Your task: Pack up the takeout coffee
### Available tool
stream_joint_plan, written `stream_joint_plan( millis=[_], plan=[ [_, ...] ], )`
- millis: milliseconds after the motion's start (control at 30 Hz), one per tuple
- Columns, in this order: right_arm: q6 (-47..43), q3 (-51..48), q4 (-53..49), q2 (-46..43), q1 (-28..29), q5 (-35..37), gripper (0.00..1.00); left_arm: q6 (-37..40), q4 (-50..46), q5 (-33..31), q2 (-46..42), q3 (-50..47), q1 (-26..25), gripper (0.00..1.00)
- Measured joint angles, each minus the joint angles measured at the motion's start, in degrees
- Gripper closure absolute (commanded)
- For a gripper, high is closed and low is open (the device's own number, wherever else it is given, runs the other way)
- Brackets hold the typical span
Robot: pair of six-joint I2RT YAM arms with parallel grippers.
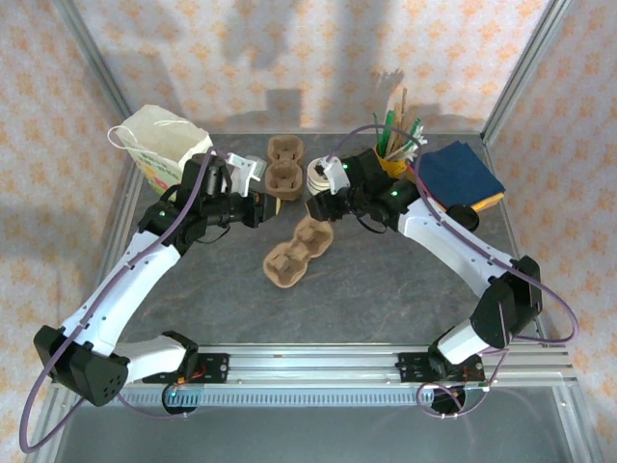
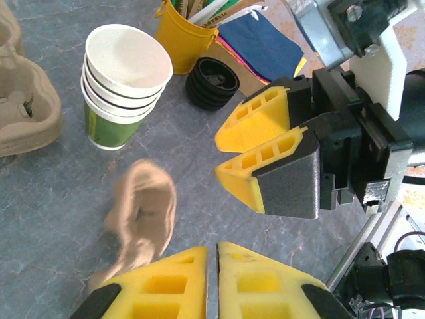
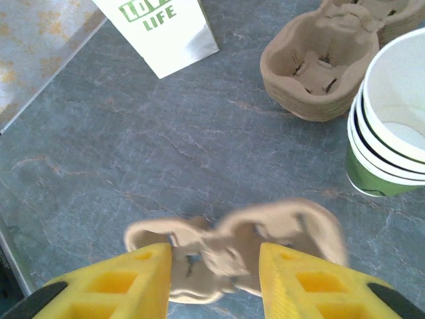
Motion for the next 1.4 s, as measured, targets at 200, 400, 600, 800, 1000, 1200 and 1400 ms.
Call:
stream_joint_plan(
  millis=[200, 400, 600, 800, 1000, 1200, 1400],
  plan=[
    [0.5, -1.7, 0.1, -0.8, 0.0, 0.3, 0.57, -0.6, 0.6, -1.1, -0.5, -2.4, 0.0, 0.82],
    [0.7, -7.4, 0.7, -4.2, 0.0, -1.6, 0.53, -4.3, 3.3, -4.4, -1.5, -10.4, 1.6, 0.63],
    [0.7, -9.7, 3.0, -5.4, 1.0, -3.1, 0.47, -8.5, 3.5, -10.6, 0.2, -20.1, 3.4, 0.48],
    [-1.1, -7.4, 5.6, 0.1, 6.8, -0.7, 0.40, -12.7, 6.0, -14.6, -1.1, -30.0, 7.4, 0.47],
    [-3.0, -3.8, 6.9, 10.0, 10.9, 1.9, 0.35, -15.5, 6.4, -17.9, -2.9, -31.4, 8.6, 0.46],
    [-5.0, 4.1, 5.7, 21.5, 14.4, 8.0, 0.30, -19.1, 5.8, -21.3, -9.7, -31.9, 18.2, 0.45],
    [-6.5, 9.8, 1.6, 28.8, 17.1, 13.2, 0.28, -19.5, 5.8, -21.4, -17.4, -31.9, 21.9, 0.44]
  ],
)
